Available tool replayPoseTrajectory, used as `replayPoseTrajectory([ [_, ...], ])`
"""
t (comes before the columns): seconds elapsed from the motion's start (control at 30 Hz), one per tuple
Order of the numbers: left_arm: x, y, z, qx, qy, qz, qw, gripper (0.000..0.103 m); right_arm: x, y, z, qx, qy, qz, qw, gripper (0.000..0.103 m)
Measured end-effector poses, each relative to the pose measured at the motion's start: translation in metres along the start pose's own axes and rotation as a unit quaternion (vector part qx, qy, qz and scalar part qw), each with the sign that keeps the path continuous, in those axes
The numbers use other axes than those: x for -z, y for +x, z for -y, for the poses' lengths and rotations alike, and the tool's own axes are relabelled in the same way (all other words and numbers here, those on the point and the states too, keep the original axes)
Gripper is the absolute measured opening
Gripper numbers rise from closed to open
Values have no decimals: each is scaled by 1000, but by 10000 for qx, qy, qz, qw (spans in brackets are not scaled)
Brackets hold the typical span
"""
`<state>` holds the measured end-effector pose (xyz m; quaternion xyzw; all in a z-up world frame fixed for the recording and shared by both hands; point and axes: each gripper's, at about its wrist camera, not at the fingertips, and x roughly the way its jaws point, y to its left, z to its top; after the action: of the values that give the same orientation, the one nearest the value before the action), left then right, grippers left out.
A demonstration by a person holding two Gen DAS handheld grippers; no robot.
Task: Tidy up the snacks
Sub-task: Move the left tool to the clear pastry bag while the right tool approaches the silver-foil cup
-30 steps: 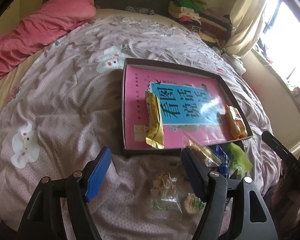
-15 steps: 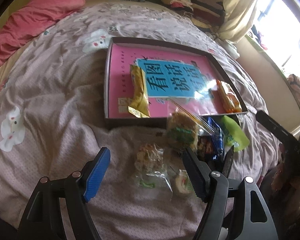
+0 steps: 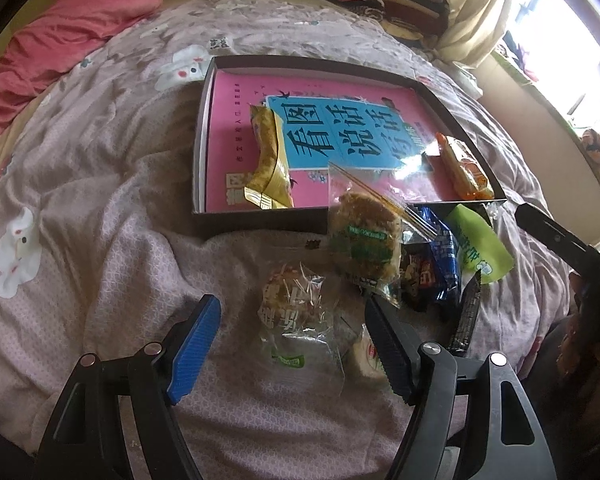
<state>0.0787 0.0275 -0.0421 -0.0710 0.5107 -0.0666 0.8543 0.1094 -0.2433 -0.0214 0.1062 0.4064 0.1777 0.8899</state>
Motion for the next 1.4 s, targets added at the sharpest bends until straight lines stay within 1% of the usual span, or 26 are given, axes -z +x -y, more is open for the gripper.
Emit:
replayPoseTrajectory([
  [0.1, 1, 2, 0, -38, -45, 28, 10000, 76, 1, 7, 3, 47, 58, -112, 9999, 66],
  [0.27, 1, 3, -1, -47, -55, 45, 10000, 76, 3, 20, 19, 6, 493, -308, 9983, 66],
  [0.37, 1, 3, 2, -26, -9, 67, 10000, 76, 2, 27, 27, -62, 678, -428, 9968, 55],
  [0.47, 1, 4, 5, -23, 64, 86, 9999, 76, 4, 34, 29, -57, 705, -517, 9962, 48],
  [0.67, 1, 6, 5, -35, 84, 128, 9999, 75, 6, 42, 13, -46, 338, -600, 9976, 41],
  [0.83, 2, 12, 1, -23, 15, 91, 10000, 70, 5, 46, 2, 14, 38, -547, 9985, 33],
  [0.9, 2, 13, -1, -3, -34, 66, 10000, 66, 5, 51, 2, 19, 35, -591, 9982, 28],
  [1.03, 1, 17, -3, -14, -64, 36, 10000, 59, 5, 53, 3, -6, 64, -584, 9983, 28],
  [1.1, 1, 18, -2, -27, -41, 14, 10000, 52, 5, 52, 2, -2, 50, -574, 9983, 28],
  [1.23, 1, 20, -3, 43, -60, 2, 10000, 43, 4, 49, 2, -3, 67, -529, 9986, 28],
  [1.4, 0, 18, -7, 135, -160, 68, 9998, 42, 2, 42, 2, -6, 62, -442, 9990, 28],
])
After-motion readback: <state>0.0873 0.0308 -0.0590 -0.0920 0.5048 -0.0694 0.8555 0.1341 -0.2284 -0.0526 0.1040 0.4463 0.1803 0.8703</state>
